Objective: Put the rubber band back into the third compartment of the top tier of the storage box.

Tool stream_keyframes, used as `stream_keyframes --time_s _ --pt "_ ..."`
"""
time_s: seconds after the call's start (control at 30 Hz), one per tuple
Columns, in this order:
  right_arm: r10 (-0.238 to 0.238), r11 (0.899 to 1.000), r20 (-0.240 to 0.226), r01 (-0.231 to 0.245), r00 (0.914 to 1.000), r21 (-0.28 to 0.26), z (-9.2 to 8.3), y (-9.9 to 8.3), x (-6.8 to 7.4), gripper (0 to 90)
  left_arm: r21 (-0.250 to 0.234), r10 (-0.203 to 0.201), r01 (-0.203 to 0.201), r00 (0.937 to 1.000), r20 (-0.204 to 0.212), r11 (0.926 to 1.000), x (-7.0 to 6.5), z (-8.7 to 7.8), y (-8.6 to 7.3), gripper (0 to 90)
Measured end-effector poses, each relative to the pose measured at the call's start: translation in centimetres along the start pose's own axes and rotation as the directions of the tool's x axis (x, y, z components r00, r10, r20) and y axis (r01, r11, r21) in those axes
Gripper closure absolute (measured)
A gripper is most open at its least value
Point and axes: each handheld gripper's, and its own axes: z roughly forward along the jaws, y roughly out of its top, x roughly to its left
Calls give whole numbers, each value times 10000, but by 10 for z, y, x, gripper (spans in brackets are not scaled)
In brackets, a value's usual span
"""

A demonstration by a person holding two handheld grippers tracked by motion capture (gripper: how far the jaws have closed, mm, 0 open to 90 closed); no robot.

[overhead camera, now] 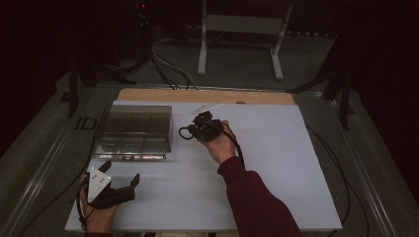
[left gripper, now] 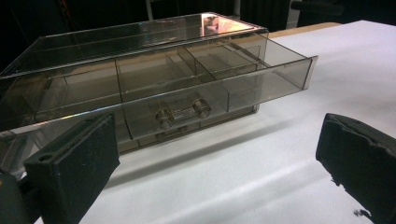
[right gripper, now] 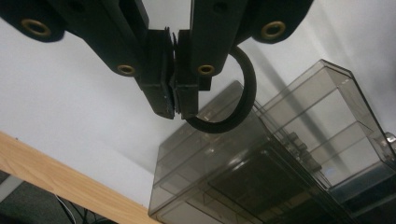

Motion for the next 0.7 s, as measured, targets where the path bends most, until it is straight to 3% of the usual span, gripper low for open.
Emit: stream_keyframes --time_s 0.7 --pt "-247 9992 -100 243 9996 -326 -5 22 11 878 -40 4 -4 10000 13 10000 0 -1 0 3"
